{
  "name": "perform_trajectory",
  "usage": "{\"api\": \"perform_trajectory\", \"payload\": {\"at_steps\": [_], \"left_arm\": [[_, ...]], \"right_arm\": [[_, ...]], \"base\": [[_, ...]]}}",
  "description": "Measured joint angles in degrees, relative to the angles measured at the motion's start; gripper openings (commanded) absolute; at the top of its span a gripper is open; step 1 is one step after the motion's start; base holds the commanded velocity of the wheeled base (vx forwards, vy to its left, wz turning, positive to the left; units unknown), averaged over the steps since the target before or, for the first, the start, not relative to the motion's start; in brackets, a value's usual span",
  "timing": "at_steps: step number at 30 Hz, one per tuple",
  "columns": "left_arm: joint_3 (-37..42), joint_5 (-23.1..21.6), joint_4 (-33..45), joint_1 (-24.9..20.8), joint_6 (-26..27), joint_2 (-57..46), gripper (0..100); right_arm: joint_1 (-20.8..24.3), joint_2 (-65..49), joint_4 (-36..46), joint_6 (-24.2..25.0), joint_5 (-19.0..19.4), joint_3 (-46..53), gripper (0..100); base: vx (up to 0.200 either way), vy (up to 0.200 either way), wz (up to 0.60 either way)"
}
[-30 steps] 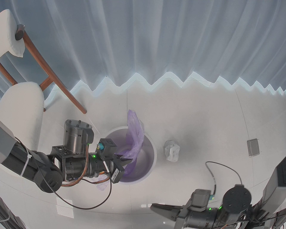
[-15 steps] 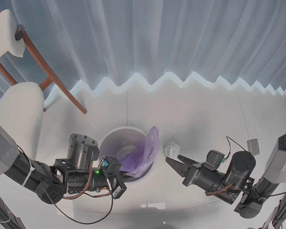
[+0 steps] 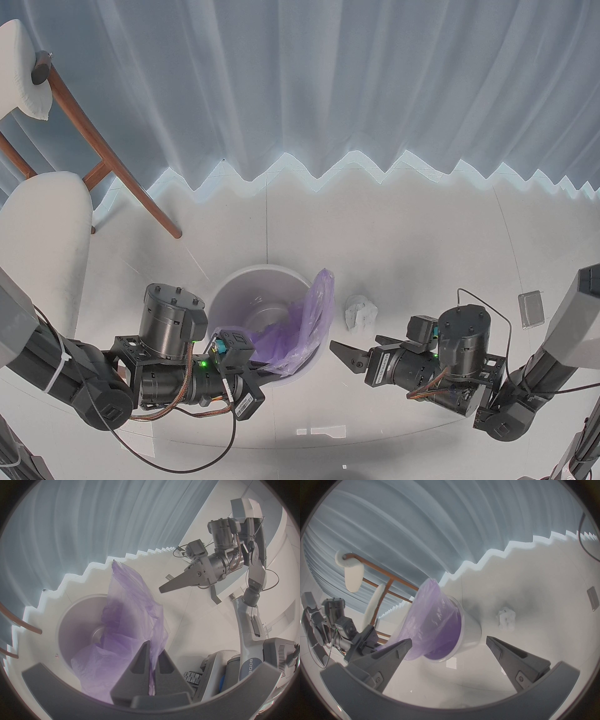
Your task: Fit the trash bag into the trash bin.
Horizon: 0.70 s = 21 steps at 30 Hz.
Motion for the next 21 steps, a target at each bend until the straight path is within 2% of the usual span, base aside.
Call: {"api": "perform_trajectory", "payload": {"at_steps": [3,8,21], "left_arm": [[0.0,0.0,0.0,0.0,-0.1,-0.1,0],[0.1,0.0,0.0,0.0,-0.1,-0.1,0],[-0.1,0.1,0.0,0.1,-0.3,-0.1,0]], "right_arm": [[0.0,-1.0,8.4,0.1,0.0,-4.5,100],[0.0,-2.3,14.6,0.4,0.0,-12.0,100],[-1.2,-2.4,15.8,0.2,-0.1,-14.4,100]], "base": [[0.0,0.0,0.0],[0.0,0.0,0.0],[0.0,0.0,0.0]]}}
